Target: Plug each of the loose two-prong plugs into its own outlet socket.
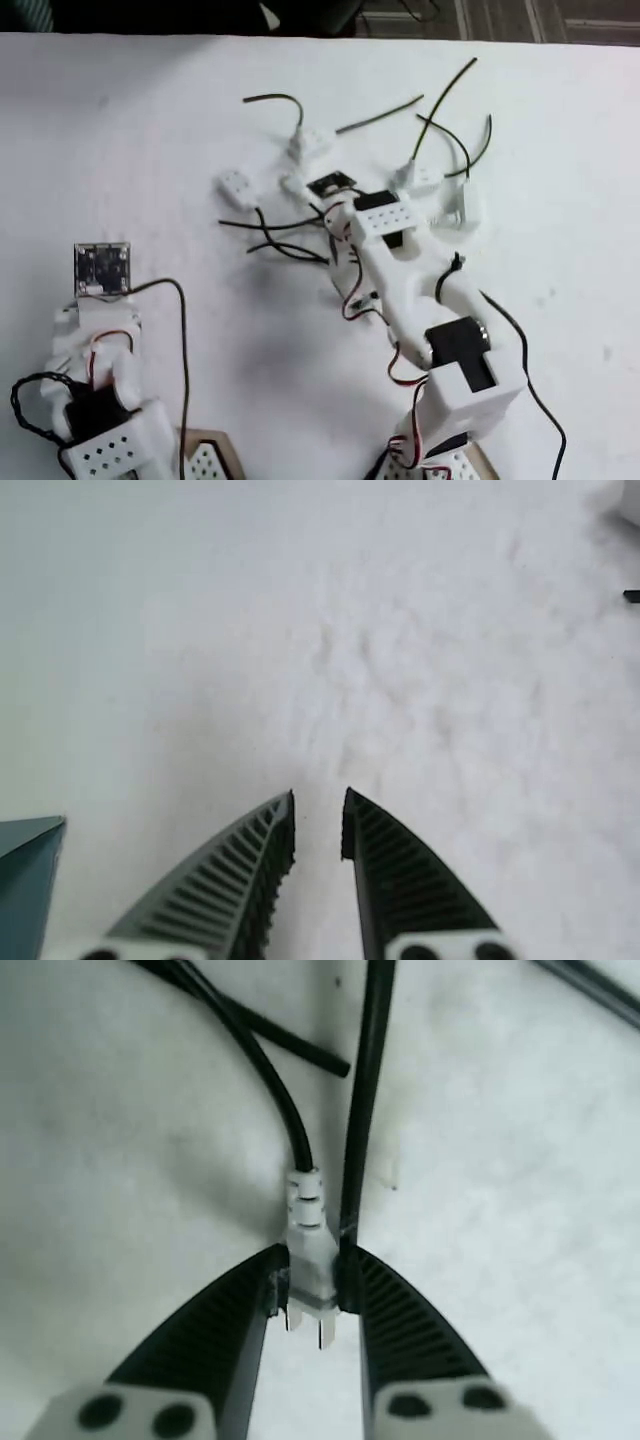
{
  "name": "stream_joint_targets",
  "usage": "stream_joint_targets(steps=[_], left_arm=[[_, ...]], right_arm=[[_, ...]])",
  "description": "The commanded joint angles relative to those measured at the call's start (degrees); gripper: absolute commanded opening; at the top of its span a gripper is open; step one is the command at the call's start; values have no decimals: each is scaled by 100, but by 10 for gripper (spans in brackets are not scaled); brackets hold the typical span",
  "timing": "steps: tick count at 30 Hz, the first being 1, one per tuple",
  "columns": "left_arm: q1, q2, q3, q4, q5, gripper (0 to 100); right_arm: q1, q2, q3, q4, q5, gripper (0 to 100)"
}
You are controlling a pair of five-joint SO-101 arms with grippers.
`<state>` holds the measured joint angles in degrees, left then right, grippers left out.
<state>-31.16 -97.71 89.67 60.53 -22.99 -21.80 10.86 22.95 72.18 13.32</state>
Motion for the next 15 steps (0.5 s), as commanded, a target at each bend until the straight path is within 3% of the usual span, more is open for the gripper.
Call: stream_joint_targets(steps=[1, 15], left_arm=[[57, -40, -44, -105, -53, 102], [57, -40, -44, -105, -53, 102]], right_arm=[[-400, -110, 26, 154, -123, 17], [-1631, -48, 26, 251, -615, 22]])
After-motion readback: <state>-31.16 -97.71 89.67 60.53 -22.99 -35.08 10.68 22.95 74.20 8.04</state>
